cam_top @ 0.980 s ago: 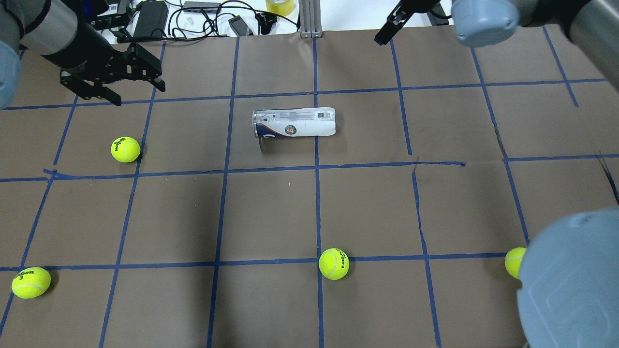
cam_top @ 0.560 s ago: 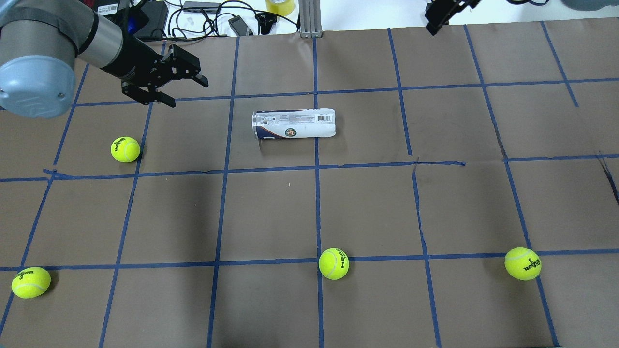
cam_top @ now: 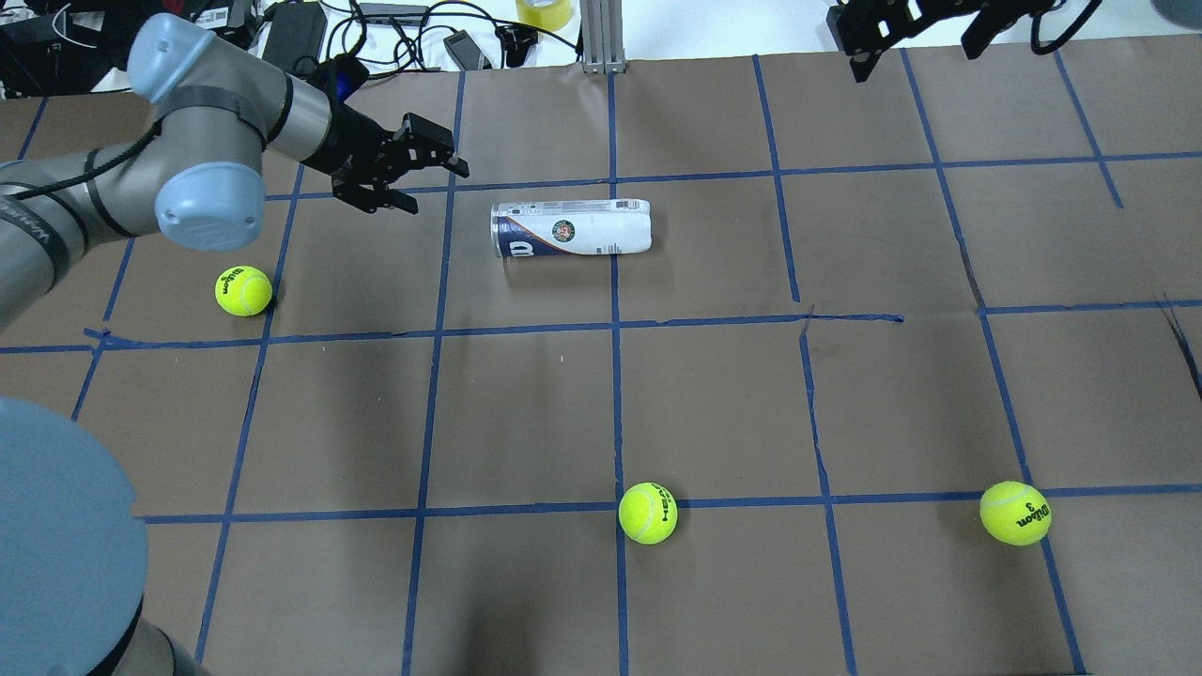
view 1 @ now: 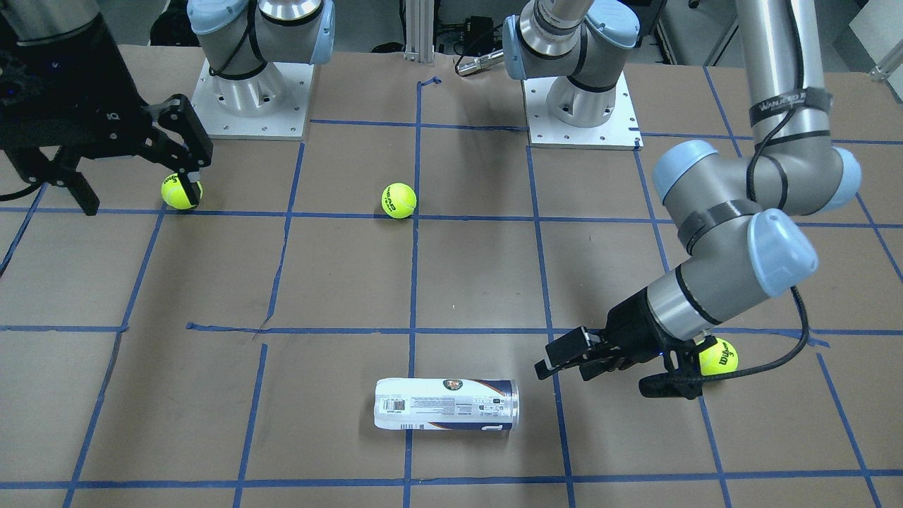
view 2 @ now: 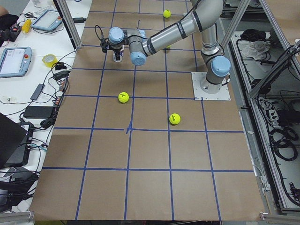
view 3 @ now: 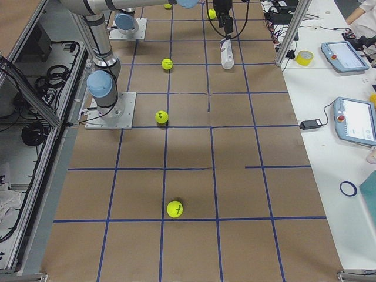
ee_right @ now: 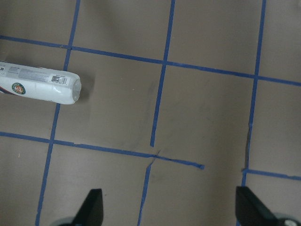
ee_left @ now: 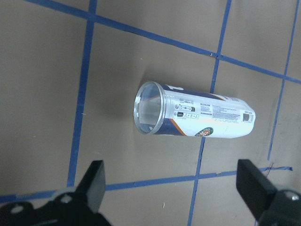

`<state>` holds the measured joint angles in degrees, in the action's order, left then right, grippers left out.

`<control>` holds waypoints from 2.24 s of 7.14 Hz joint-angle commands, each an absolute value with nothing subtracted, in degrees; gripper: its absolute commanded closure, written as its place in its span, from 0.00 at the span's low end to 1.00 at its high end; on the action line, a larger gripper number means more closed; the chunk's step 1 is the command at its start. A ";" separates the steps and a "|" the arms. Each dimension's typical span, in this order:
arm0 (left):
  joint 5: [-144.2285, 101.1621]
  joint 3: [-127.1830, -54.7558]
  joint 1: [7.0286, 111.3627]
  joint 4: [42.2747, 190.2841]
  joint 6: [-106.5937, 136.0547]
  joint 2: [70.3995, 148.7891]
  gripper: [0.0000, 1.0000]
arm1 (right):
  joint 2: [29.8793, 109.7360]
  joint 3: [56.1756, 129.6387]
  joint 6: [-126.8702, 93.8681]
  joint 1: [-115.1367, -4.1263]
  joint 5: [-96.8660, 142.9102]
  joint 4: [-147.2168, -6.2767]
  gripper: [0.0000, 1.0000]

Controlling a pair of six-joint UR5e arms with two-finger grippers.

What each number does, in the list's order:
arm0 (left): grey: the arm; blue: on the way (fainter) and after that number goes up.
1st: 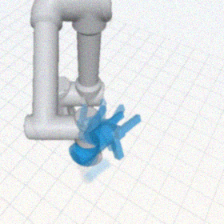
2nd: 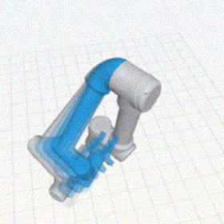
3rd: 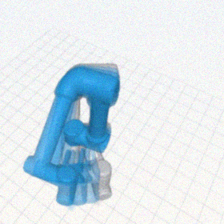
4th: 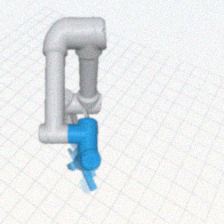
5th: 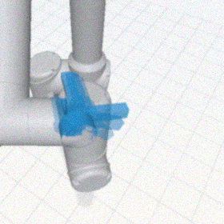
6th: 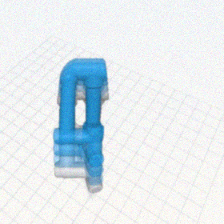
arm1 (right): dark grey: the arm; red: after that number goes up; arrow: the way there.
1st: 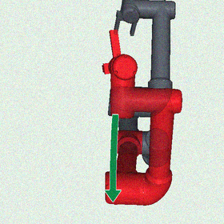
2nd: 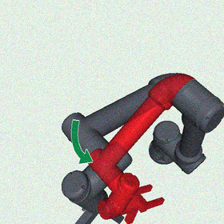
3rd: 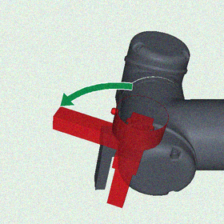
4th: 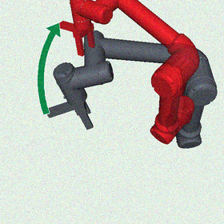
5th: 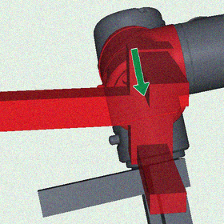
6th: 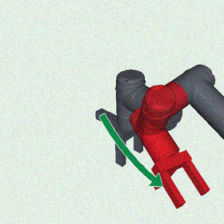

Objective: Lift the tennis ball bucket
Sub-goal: 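Reach the left gripper to the can's open end and grasp it, then lift the can's open end with the left gripper, tilting it upright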

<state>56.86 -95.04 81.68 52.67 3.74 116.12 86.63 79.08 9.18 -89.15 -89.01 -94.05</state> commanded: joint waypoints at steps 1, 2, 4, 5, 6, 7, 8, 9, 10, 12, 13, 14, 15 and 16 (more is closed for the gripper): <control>56.08 -95.01 83.84 46.33 6.06 121.71 0.00 | 89.90 80.94 1.89 -90.00 -89.64 -88.36 0.00; 54.07 -95.01 84.80 46.14 6.06 123.21 0.00 | 90.78 80.86 -3.37 -90.09 -89.30 -87.11 0.00; 53.35 -94.92 85.60 45.18 6.24 123.92 0.00 | 90.88 81.04 -3.69 -89.74 -90.00 -84.83 0.00; 51.70 -94.92 85.69 45.18 6.24 124.01 0.00 | 90.62 81.04 -3.17 -89.65 -89.91 -85.86 0.00; 51.24 -94.92 86.30 45.18 6.15 124.10 0.08 | 90.70 81.04 -3.16 -89.65 -90.00 -85.61 0.00; 51.24 -94.92 86.92 45.26 6.15 124.28 0.41 | 90.62 81.04 -3.25 -89.74 -89.91 -85.43 0.00; 51.15 -94.92 86.92 45.18 6.07 124.54 0.75 | 90.53 81.04 -3.25 -89.74 -89.91 -85.78 0.00; 51.33 -94.49 86.92 45.52 6.33 124.54 1.00 | 90.53 81.04 -3.16 -89.65 -89.83 -86.04 0.00; 52.20 -93.87 86.92 45.70 8.33 123.76 1.00 | 90.01 81.38 -3.16 -89.91 -89.91 -85.78 0.00; 56.58 -85.57 87.01 52.93 18.69 122.09 1.00 | 89.82 85.23 -3.86 -89.91 -89.74 -87.09 0.00; 60.95 -79.51 87.01 60.92 18.98 120.86 1.00 | 89.91 86.56 -3.87 -89.91 -89.91 -92.93 0.00; 65.43 -73.36 87.45 68.74 19.51 120.15 1.00 | 90.09 86.57 -4.13 -89.91 -90.09 -95.25 0.00; 70.52 -69.47 88.84 72.39 21.43 119.62 1.00 | 90.52 86.31 -4.13 -89.91 -90.35 -95.27 0.00; 75.80 -68.56 91.03 72.86 21.62 119.45 1.00 | 91.75 85.53 -3.96 -90.00 -92.96 -95.36 0.00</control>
